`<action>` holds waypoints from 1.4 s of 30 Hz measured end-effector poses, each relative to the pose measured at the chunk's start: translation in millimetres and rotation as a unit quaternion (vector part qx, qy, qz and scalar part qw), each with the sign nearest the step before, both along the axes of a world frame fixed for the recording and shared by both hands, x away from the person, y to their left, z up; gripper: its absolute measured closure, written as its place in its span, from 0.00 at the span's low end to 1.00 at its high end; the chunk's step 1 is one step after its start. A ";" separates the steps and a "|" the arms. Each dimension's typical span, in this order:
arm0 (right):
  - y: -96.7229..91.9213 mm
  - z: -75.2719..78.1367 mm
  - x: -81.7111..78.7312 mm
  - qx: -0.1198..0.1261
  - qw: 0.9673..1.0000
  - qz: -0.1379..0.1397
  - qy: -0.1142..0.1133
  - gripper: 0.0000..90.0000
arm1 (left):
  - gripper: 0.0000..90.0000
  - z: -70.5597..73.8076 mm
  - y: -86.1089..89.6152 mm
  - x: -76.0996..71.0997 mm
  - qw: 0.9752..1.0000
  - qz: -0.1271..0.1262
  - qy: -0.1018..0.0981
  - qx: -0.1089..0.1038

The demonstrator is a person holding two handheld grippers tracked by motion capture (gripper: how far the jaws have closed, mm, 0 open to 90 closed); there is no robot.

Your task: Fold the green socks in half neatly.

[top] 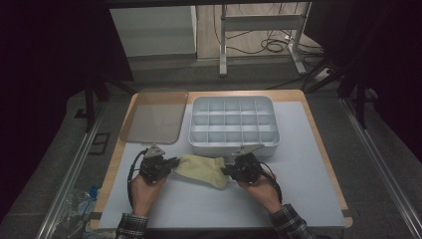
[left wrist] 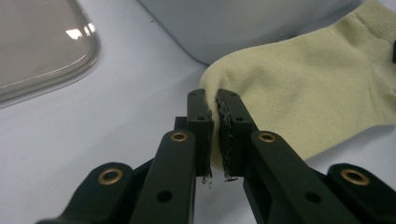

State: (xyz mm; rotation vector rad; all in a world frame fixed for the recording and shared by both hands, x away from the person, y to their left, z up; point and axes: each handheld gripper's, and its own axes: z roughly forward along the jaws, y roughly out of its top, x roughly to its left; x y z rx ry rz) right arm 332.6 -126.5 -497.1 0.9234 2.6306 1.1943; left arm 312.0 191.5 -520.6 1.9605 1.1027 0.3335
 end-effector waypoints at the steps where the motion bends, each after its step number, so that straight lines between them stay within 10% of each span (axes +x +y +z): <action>1: -2.3 1.6 -1.9 0.001 1.000 0.000 0.001 0.90 | 0.93 1.3 -1.3 -1.2 1.000 -0.001 0.001 -0.001; 27: -62.0 12.3 -43.7 -0.004 1.000 -0.008 0.020 0.90 | 0.92 10.3 -53.1 -44.1 0.999 -0.046 0.005 -0.003; 42: -78.5 -0.8 -28.8 -0.041 0.999 -0.007 0.031 0.89 | 0.91 -11.1 -83.2 -56.2 0.999 -0.018 -0.006 0.026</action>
